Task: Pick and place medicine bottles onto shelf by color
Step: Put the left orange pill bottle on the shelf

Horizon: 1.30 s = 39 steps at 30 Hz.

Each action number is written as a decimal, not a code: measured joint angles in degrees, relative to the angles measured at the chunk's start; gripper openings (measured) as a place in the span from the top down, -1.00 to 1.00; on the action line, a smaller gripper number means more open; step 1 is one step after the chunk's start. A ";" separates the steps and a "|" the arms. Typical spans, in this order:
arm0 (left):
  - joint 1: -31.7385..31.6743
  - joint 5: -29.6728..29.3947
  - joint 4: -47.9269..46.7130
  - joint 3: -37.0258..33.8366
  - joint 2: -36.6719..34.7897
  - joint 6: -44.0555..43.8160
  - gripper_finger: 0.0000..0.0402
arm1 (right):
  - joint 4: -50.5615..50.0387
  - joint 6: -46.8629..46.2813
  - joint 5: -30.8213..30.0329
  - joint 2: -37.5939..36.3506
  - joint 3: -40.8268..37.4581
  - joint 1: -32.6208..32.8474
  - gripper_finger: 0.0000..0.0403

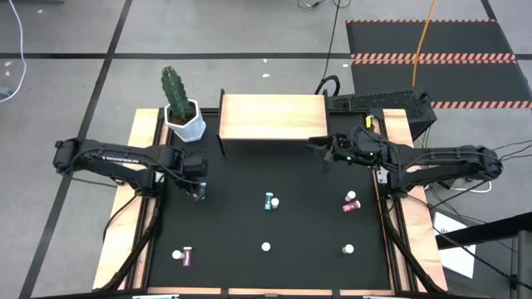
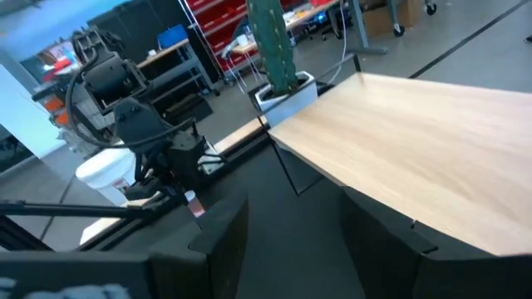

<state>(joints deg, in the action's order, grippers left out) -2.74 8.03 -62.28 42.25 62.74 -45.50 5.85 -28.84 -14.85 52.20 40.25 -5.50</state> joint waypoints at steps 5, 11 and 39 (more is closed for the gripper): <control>-2.81 -0.42 -3.49 9.02 0.03 2.18 0.43 | -0.09 0.42 0.01 -2.93 0.00 0.00 0.09; -8.22 -1.08 -9.42 23.03 5.21 6.17 0.40 | -0.60 1.96 0.66 -6.80 0.00 -0.01 0.09; -37.31 -10.36 -25.57 88.10 51.38 36.34 0.39 | -7.63 2.86 -1.12 -9.48 0.00 -0.04 0.09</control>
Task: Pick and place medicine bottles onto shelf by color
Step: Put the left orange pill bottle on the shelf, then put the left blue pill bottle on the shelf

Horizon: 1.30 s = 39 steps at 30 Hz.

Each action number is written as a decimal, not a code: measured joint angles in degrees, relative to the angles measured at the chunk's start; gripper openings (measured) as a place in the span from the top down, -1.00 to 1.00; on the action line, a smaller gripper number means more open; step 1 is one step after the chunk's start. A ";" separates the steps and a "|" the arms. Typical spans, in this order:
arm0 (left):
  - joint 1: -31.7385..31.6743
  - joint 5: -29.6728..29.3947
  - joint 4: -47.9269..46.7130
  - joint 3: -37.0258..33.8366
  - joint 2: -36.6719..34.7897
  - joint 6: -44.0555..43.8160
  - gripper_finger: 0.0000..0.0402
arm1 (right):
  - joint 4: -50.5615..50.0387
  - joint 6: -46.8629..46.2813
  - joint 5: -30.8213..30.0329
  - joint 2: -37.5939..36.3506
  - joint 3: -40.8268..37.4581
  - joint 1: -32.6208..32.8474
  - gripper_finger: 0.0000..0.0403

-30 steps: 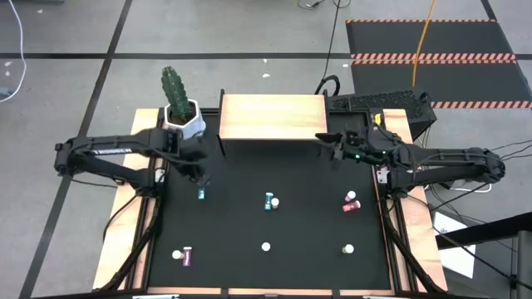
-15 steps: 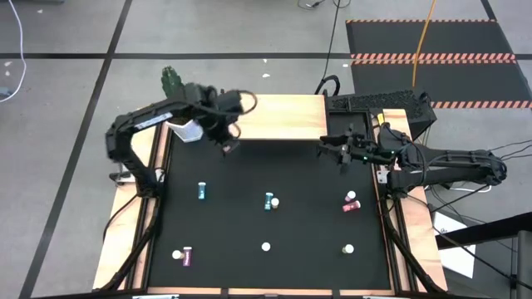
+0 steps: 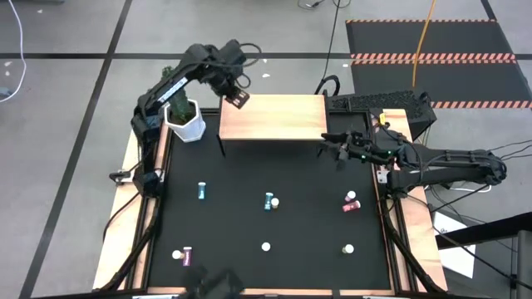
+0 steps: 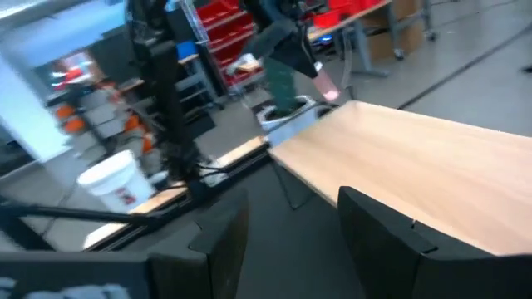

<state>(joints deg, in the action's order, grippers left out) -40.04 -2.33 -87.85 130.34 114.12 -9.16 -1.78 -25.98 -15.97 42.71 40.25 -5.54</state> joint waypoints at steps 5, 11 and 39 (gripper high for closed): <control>-4.95 2.26 -0.24 0.00 4.07 1.97 0.39 | -0.76 -1.01 -3.58 0.40 0.00 -0.02 0.09; -6.74 4.14 0.72 0.00 5.54 4.72 0.39 | -0.66 -1.41 -6.84 0.40 0.00 -0.02 0.09; -5.87 4.24 4.98 -0.02 5.09 8.12 -0.13 | 0.22 -4.58 -8.26 0.40 0.00 -0.09 0.09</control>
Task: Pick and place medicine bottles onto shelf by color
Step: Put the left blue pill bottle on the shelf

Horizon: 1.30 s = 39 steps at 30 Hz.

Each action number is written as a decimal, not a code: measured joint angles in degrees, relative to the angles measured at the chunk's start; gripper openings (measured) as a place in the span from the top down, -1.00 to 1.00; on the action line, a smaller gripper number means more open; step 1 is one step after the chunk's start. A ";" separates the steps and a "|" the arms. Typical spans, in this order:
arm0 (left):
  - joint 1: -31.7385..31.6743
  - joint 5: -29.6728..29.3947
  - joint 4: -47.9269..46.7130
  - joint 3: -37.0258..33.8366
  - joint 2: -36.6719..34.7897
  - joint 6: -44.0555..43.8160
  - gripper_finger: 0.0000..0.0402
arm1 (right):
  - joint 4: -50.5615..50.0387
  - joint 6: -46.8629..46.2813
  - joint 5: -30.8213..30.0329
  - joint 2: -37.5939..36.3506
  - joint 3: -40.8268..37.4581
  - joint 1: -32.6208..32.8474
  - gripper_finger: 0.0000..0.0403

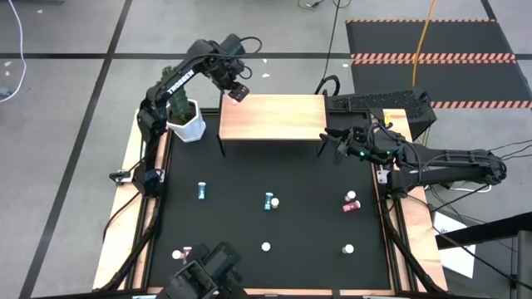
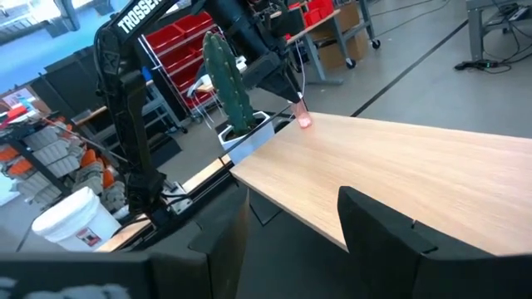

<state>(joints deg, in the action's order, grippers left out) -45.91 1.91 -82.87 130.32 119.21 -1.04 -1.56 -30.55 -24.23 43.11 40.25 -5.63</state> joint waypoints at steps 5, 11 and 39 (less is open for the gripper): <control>0.69 -0.73 -0.92 -0.02 -3.79 2.65 -0.18 | 0.00 -0.25 0.15 0.00 0.00 0.00 0.09; 3.18 -1.26 -1.00 -0.04 -10.86 2.84 -0.18 | 0.02 -0.26 0.24 0.00 0.00 0.00 0.09; 45.23 -23.94 0.46 -61.85 -54.13 -73.98 -0.18 | 1.74 2.99 5.06 -0.02 -0.02 0.13 0.09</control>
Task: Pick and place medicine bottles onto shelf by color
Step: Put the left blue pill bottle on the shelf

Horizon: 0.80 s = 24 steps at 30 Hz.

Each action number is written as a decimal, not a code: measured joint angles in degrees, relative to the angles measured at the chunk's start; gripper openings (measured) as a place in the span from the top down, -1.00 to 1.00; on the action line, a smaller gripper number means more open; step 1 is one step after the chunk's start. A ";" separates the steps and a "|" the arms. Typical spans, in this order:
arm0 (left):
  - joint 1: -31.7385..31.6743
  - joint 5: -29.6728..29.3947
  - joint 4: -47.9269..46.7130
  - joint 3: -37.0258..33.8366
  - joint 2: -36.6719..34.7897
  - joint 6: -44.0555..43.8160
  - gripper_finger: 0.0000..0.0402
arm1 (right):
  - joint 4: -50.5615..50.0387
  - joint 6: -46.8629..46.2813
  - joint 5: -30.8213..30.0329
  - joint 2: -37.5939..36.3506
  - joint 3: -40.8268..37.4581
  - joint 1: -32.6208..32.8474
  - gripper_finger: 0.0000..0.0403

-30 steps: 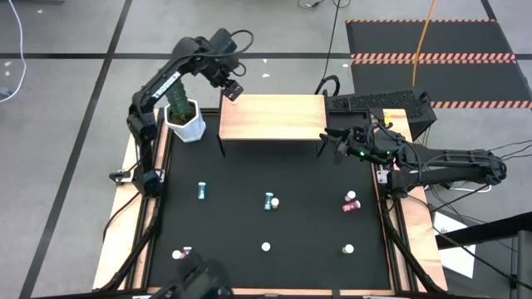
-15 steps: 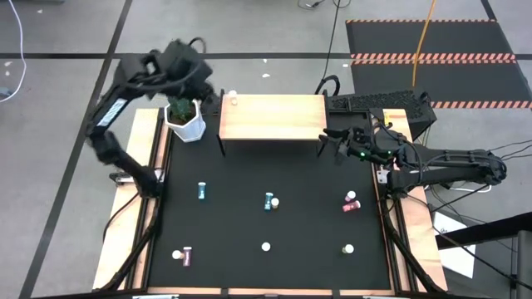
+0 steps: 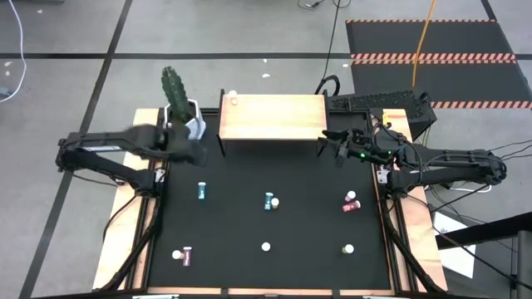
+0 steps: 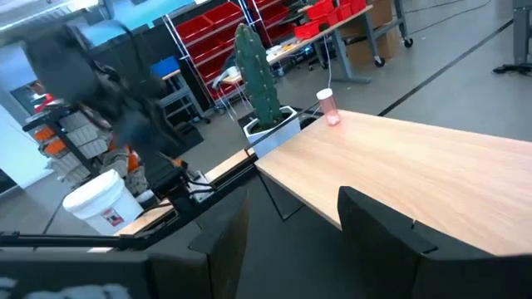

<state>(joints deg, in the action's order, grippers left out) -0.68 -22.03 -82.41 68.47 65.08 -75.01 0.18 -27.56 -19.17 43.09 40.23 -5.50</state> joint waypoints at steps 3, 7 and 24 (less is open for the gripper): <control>0.27 3.97 1.03 -8.66 0.35 -6.93 -0.18 | -0.01 0.03 0.01 0.01 0.00 0.00 0.09; -0.76 9.38 9.39 -18.18 0.68 -9.21 -0.18 | -0.04 -0.56 0.01 0.00 0.00 0.00 0.09; -4.21 19.83 38.77 -37.77 0.63 -7.38 -0.18 | -0.55 -4.75 1.50 0.00 0.00 0.00 0.09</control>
<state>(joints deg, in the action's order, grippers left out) -4.89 -2.20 -43.64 30.70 65.71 -82.40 -0.37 -32.32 -17.67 43.09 40.23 -5.50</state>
